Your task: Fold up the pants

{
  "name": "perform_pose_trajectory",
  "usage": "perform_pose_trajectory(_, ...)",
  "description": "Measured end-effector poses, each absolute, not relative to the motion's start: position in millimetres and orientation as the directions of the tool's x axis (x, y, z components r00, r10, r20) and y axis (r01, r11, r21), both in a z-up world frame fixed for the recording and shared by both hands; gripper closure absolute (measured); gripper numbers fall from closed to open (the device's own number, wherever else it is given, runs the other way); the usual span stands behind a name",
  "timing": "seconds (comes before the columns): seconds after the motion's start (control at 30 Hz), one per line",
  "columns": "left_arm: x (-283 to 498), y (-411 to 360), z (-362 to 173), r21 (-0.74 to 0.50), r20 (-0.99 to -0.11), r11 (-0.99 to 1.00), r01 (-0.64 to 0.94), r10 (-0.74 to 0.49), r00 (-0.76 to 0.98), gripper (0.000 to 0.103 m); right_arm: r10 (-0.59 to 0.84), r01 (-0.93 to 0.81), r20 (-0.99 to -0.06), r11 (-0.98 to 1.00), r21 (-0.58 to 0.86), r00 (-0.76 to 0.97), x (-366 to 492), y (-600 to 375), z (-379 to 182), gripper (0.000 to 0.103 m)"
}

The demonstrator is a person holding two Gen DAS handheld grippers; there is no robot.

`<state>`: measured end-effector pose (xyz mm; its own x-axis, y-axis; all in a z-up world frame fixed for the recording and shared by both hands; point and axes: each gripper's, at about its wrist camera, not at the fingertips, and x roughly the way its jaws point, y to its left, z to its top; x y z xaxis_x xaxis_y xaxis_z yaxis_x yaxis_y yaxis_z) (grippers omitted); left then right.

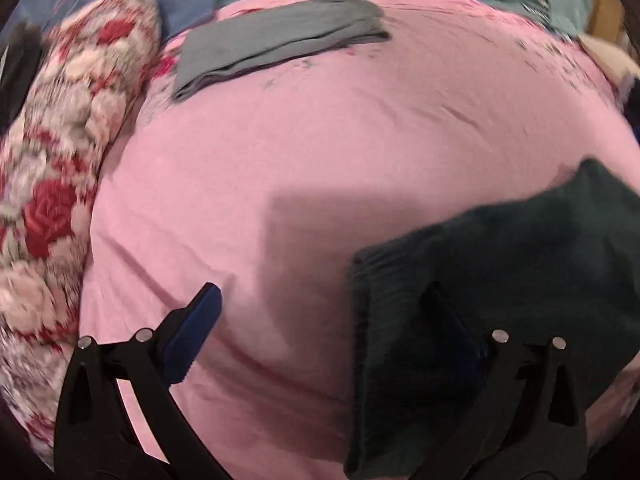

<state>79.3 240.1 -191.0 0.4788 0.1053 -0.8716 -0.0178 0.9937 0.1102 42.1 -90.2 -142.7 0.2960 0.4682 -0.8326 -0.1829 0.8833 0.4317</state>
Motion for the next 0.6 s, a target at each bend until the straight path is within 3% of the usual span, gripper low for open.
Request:
perform_pose_trajectory(0.13,76.8,238.5,-172.9,0.138,-0.857,0.989,-0.052,0.146,0.495,0.002,0.414,-0.165,-0.852,0.91,0.38,0.321,22.8,-121.8,-143.0,0.049)
perform_pose_trajectory(0.27,61.3,206.9,-143.4,0.145,-0.822,0.989,0.016,0.112,0.559,0.002,0.466,-0.254,-0.843,0.878,0.405,0.268,11.3,-118.2,-152.8,0.049)
perform_pose_trajectory(0.4,49.7,156.2,-144.8,0.139,-0.836,0.979,0.147,0.037,0.548,0.002,0.236,-0.387,-0.908,0.918,0.091,0.347,-2.1,-102.6,-165.6,0.051)
perform_pose_trajectory(0.5,34.4,116.6,-176.9,0.254,-0.863,0.936,0.244,0.106,0.494,0.002,0.159,-0.388,-0.91,0.922,-0.003,0.384,-7.4,-117.9,-165.8,0.05)
perform_pose_trajectory(0.6,17.1,98.5,-184.9,0.399,-0.808,0.88,0.259,0.205,0.552,0.002,0.138,-0.3,-0.91,0.954,0.017,0.39,-9.5,-156.2,-160.7,0.05)
